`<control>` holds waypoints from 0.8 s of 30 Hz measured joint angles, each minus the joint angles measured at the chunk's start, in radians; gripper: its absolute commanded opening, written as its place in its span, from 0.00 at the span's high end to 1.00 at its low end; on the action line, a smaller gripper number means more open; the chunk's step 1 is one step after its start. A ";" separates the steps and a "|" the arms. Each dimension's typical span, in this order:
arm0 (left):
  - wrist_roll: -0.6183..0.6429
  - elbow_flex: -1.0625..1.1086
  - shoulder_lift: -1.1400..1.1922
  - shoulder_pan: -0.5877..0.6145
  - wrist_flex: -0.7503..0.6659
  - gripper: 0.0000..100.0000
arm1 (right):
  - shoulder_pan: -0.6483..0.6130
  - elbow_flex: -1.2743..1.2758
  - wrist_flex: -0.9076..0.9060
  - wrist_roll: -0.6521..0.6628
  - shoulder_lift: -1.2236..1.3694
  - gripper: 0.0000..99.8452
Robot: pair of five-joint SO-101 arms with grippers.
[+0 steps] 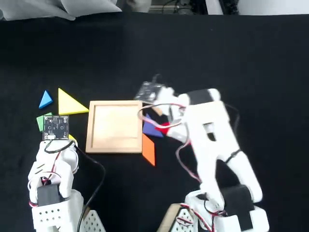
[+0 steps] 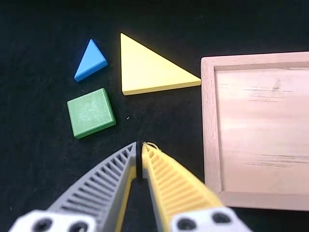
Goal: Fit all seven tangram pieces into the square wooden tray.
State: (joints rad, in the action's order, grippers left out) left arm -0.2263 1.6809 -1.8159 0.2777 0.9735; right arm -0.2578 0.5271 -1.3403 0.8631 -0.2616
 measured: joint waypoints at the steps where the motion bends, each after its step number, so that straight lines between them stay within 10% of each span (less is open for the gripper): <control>1: 0.000 0.000 0.000 0.000 0.000 0.97 | -0.031 -0.011 0.017 -0.009 0.000 0.82; 24: 0.011 0.000 0.000 0.130 -0.020 0.97 | -0.359 -0.025 0.443 -0.195 0.186 0.82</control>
State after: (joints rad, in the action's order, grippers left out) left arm -0.2156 1.6809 -1.8159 0.4081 0.9536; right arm -0.6168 0.5025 -0.8968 0.6682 -0.0760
